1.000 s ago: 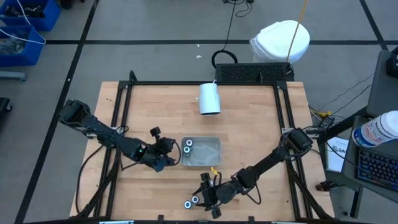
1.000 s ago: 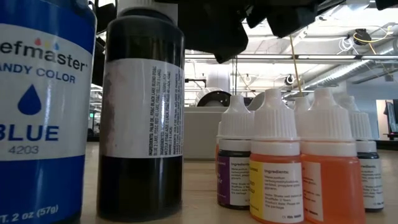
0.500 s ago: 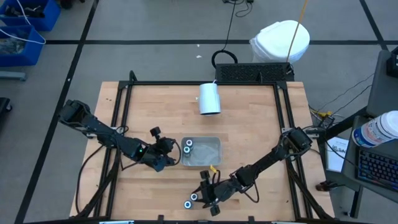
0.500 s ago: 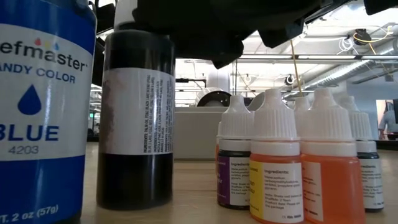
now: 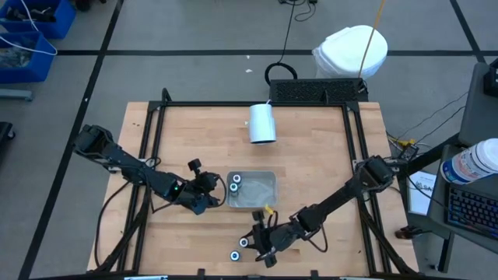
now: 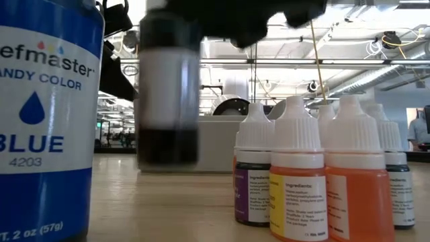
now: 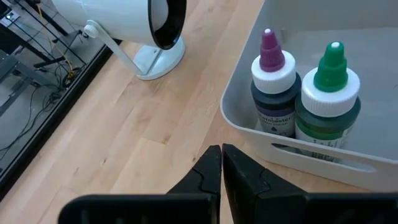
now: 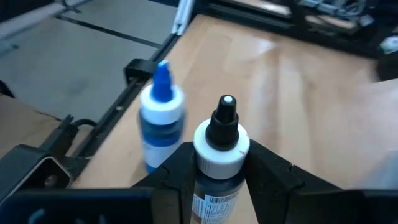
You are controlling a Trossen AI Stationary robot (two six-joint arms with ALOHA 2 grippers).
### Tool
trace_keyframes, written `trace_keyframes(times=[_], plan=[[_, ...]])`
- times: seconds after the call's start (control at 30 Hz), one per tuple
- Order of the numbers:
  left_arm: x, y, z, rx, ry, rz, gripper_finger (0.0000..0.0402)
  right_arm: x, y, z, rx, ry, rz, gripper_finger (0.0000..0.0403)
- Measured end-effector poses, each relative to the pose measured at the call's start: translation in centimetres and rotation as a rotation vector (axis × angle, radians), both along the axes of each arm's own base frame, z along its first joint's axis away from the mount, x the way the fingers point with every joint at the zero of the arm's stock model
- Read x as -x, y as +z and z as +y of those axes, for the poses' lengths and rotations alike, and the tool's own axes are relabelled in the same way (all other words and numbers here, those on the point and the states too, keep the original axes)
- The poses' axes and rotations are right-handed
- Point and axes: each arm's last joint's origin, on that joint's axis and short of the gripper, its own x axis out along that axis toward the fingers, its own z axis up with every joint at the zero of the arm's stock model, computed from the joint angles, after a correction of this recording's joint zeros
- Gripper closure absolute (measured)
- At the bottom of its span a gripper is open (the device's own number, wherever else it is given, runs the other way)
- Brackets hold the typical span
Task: Pick & Place food coloring
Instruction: Put the large black food coloring bottle into the gray bin
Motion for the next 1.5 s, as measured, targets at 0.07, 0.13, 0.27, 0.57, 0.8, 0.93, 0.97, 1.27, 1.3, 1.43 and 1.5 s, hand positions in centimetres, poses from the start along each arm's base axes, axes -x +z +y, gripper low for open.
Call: trace_keyframes(times=[0.07, 0.13, 0.27, 0.57, 0.8, 0.93, 0.97, 1.27, 1.3, 1.43, 1.5], plan=[[0.0, 0.0, 0.0, 0.001, 0.0, -0.001, 0.0378, 0.5, 1.2, -0.3, 0.021, -0.018, 0.005, 0.0299], [0.0, 0.0, 0.0, 0.002, 0.001, -0.002, 0.0378, 0.9, 2.1, -0.7, 0.041, -0.032, 0.021, 0.03], [0.0, 0.0, 0.0, 0.001, 0.001, -0.002, 0.0378, 1.9, 4.2, -1.3, 0.068, -0.019, 0.026, 0.0297], [0.0, 0.0, 0.0, 0.005, 0.003, -0.005, 0.0378, 5.5, 7.0, -4.2, 0.07, 0.043, -0.035, 0.03], [0.0, 0.0, 0.0, 0.015, 0.011, -0.012, 0.0378, 9.9, 5.7, -6.9, -0.04, 0.005, -0.112, 0.0298], [0.0, 0.0, 0.0, 0.015, 0.012, -0.012, 0.0378, 12.6, 5.0, -8.2, -0.108, -0.001, -0.14, 0.03], [0.0, 0.0, 0.0, 0.016, 0.012, -0.014, 0.0378, 13.3, 4.8, -8.5, -0.122, 0.002, -0.145, 0.03], [0.0, 0.0, 0.0, 0.052, 0.032, -0.036, 0.0378, 16.2, 3.2, -9.6, -0.164, -0.061, -0.237, 0.03], [0.0, 0.0, -0.1, 0.057, 0.034, -0.038, 0.0378, 16.2, 3.2, -9.6, -0.164, -0.06, -0.236, 0.03], [0.0, 0.0, -0.2, 0.064, 0.035, -0.043, 0.0378, 16.1, 3.5, -9.7, -0.172, -0.063, -0.267, 0.0298], [0.0, 0.0, -0.2, 0.067, 0.037, -0.046, 0.0378, 15.8, 3.9, -10.0, -0.169, -0.073, -0.31, 0.0298]])
